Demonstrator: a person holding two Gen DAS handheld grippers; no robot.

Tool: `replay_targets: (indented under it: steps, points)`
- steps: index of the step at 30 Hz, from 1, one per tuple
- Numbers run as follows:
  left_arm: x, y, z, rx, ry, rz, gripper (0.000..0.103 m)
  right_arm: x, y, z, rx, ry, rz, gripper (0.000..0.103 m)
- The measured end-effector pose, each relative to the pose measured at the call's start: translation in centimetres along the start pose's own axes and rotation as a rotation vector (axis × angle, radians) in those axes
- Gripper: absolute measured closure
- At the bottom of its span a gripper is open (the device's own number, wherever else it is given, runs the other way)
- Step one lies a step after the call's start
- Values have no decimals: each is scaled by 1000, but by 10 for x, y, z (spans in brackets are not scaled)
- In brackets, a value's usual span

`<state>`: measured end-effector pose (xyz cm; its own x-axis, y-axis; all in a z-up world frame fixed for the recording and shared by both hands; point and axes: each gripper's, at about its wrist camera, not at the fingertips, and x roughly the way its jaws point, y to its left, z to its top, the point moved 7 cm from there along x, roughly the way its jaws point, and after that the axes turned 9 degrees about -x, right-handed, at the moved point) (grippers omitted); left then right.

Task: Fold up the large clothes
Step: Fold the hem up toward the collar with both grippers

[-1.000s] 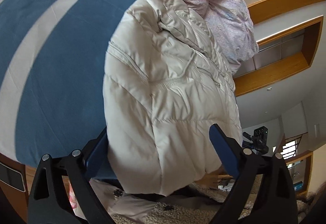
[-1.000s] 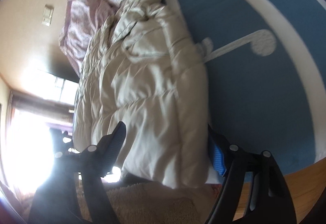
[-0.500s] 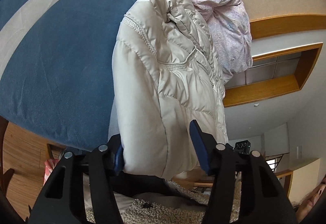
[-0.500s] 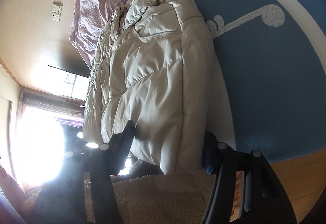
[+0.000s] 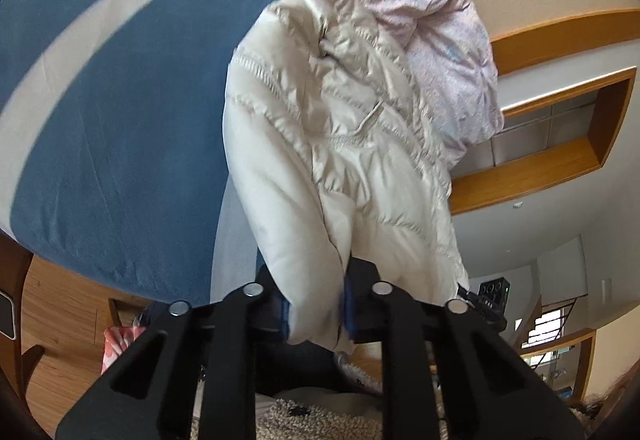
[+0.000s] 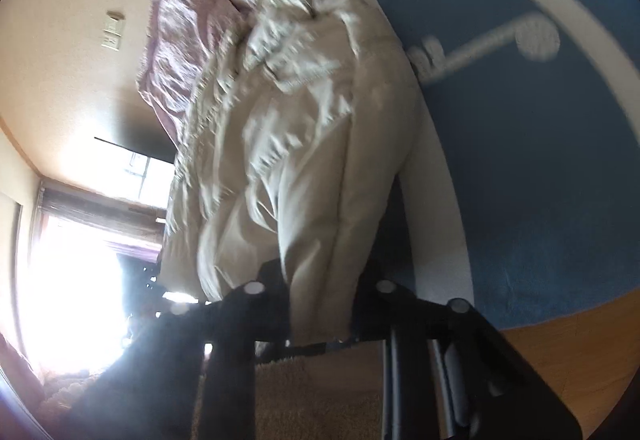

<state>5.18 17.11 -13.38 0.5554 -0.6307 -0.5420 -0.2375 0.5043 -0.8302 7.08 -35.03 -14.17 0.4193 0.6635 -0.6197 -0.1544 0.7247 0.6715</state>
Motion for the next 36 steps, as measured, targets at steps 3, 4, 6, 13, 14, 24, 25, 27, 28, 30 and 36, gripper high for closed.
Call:
replay_targets:
  steps: [3,4,6,13,14,24,25,27,28,30,36]
  points:
    - [-10,-10,10,10,-48,-22,88,-10,15,12,-47,-67,-17,87]
    - [-12,-14,14,4,-61,-31,89,-13,20,16,-58,-90,-23,87]
    - [-18,-23,23,16,-87,-49,89,-18,28,25,-75,-128,-32,87]
    - [-35,-64,58,57,-184,-142,89,-41,60,68,-116,-308,-37,88]
    - [-36,-70,64,66,-199,-151,89,-44,65,76,-125,-336,-38,88]
    - [-40,-106,107,94,-277,-196,89,-50,98,136,-170,-480,-53,88]
    - [-40,-109,111,95,-283,-199,89,-50,100,140,-170,-490,-51,88]
    - [-38,-113,118,93,-293,-203,89,-49,103,150,-176,-507,-58,87]
    - [-38,-115,122,93,-298,-206,89,-48,105,155,-182,-514,-64,87]
    - [-37,-119,131,90,-306,-207,89,-48,110,166,-190,-524,-64,87]
    - [-23,-144,176,106,-337,-167,89,-41,133,221,-229,-561,-100,87]
